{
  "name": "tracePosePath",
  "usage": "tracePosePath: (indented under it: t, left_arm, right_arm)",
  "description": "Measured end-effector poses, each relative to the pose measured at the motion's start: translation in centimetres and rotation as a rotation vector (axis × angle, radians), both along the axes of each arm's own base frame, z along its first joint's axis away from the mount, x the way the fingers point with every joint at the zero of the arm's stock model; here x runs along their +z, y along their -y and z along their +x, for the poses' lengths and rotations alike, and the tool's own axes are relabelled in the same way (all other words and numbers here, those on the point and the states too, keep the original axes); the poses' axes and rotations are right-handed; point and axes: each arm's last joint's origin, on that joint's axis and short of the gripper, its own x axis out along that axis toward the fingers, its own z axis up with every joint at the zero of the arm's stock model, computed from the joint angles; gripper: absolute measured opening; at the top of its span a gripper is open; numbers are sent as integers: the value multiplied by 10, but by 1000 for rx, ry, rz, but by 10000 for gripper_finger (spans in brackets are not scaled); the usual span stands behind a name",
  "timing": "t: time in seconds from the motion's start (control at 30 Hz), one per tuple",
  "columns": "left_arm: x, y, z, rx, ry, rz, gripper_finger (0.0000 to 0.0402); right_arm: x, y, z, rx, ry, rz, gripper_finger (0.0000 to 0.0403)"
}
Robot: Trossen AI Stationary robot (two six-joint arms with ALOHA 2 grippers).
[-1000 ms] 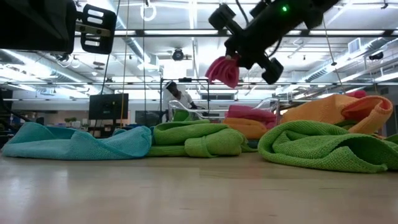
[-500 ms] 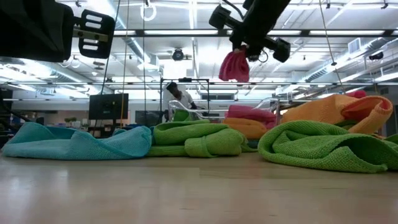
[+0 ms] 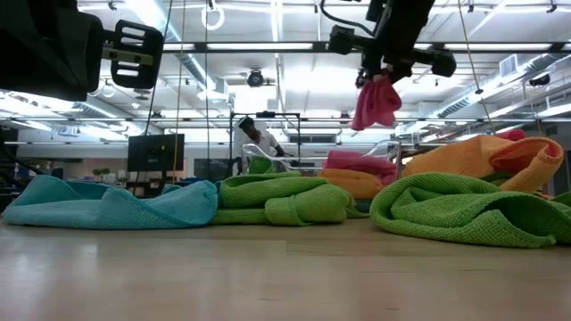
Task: Fold microfiber towels
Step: Put the folded pink microfiber cloth into the transparent bin
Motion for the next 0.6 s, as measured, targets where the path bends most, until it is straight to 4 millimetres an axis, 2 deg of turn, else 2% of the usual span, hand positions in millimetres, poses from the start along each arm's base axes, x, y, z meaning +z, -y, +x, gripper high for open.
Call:
tracePosePath:
  t: [0.2, 0.6]
  left_arm:
    - [0, 0, 0, 1, 1, 1, 23]
    - [0, 0, 0, 1, 2, -1, 14]
  right_arm:
    - [1, 0, -7, -18, -45, 21, 25]
    - [-1, 7, -16, -32, -186, 115, 25]
